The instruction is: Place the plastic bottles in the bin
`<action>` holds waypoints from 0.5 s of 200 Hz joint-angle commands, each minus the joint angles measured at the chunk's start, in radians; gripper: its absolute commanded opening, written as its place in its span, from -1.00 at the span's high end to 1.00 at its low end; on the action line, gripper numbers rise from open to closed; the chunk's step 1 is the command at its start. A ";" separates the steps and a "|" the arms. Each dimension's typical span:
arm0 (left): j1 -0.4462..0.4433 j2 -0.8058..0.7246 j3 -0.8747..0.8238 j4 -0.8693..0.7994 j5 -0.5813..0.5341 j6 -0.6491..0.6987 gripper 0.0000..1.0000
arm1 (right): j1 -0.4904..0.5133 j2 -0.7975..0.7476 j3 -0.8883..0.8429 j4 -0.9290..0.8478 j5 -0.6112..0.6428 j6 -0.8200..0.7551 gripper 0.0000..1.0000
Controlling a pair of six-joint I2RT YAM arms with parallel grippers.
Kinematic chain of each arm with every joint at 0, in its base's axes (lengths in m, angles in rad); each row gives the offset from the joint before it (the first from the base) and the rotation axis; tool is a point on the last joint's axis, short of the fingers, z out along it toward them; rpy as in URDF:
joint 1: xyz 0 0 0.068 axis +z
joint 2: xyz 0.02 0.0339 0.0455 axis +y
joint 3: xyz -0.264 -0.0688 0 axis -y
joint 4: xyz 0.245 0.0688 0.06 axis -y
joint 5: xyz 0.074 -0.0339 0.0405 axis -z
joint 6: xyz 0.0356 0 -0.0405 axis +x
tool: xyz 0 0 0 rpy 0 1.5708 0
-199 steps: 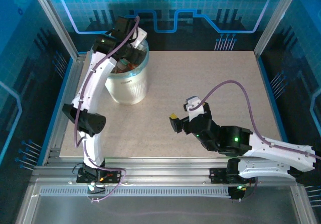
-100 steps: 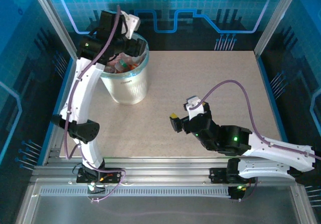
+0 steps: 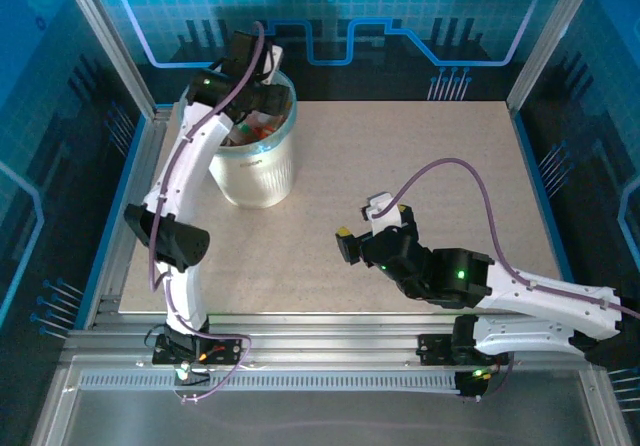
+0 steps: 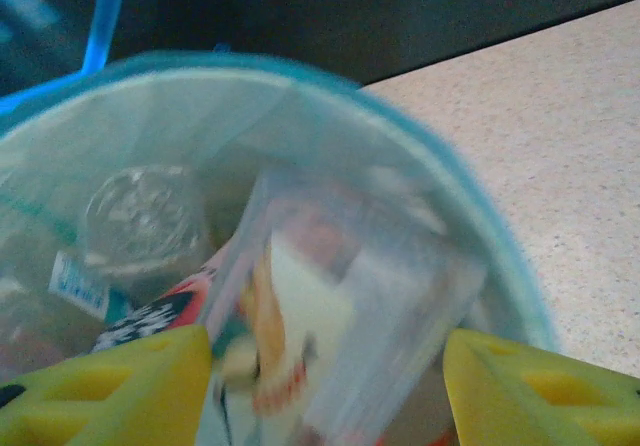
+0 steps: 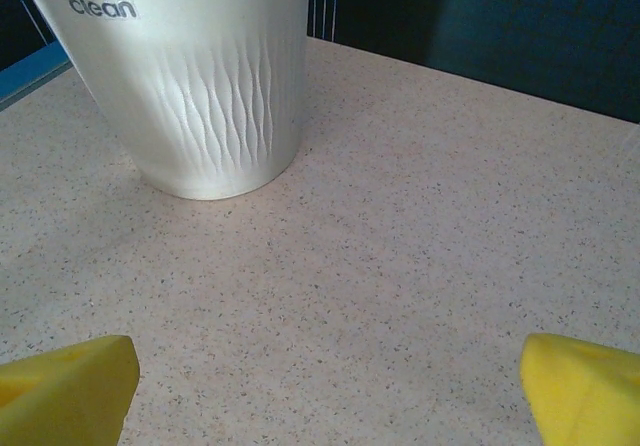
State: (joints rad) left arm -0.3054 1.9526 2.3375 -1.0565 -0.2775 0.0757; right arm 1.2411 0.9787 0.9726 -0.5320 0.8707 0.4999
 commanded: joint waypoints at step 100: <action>0.049 -0.011 -0.074 -0.047 0.072 -0.067 -0.29 | -0.016 0.018 0.039 -0.042 0.004 0.056 -0.97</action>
State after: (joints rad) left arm -0.2581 1.9503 2.2631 -1.0641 -0.2440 0.0254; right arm 1.2358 1.0000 0.9768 -0.5468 0.8703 0.5201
